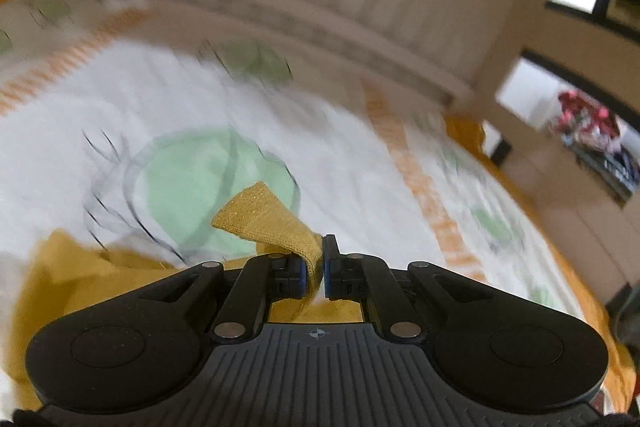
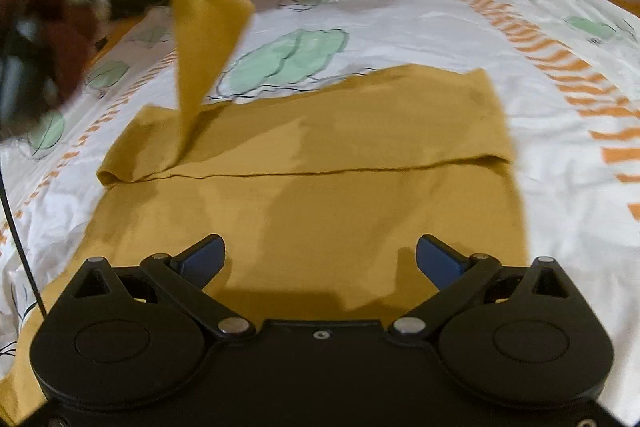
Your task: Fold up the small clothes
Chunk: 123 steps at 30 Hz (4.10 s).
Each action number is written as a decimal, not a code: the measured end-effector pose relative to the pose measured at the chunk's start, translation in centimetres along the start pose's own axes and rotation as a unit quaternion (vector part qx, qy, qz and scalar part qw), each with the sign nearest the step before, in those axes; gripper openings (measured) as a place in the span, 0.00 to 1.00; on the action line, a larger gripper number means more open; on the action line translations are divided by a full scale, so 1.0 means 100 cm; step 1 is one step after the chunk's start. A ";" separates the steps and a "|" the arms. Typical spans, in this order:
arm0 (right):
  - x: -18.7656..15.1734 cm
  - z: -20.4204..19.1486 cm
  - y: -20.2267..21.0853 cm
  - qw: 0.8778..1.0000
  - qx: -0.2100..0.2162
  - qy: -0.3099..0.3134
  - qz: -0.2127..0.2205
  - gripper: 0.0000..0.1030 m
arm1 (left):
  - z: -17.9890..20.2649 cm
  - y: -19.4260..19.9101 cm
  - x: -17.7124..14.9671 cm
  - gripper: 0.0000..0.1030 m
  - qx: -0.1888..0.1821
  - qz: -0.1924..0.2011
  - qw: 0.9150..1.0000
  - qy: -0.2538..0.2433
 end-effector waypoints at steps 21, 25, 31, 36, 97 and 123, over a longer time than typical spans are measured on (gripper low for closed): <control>0.030 0.031 -0.003 0.999 -0.011 -0.040 0.030 0.98 | -0.018 0.056 -0.052 0.76 0.104 -0.005 0.986 -0.129; 0.051 0.026 -0.014 0.999 -0.009 -0.025 0.041 0.98 | -0.066 0.063 -0.079 0.76 0.160 -0.032 0.979 -0.123; 0.090 0.021 -0.044 0.998 -0.021 -0.002 0.056 0.85 | -0.118 0.068 -0.111 0.76 0.187 -0.069 0.977 -0.077; 0.107 0.022 -0.072 0.997 -0.048 0.023 0.053 0.76 | -0.121 0.066 -0.135 0.78 0.197 -0.035 0.975 -0.096; 0.054 0.076 -0.020 0.995 -0.054 -0.088 0.004 0.74 | -0.130 0.059 -0.140 0.87 0.198 -0.027 0.976 -0.087; -0.059 0.050 0.138 0.995 -0.037 -0.096 -0.016 0.78 | -0.133 0.227 -0.163 0.66 0.168 -0.124 0.976 -0.059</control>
Point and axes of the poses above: each gripper's, at about its wrist camera, not at the fingertips, and y roughly against the way its jaws point, z to its right, x to its top, the point moved 1 cm from there along -y, roughly the way its jaws point, and after that the axes turned 1 degree about -z, right-handed, at the moved point
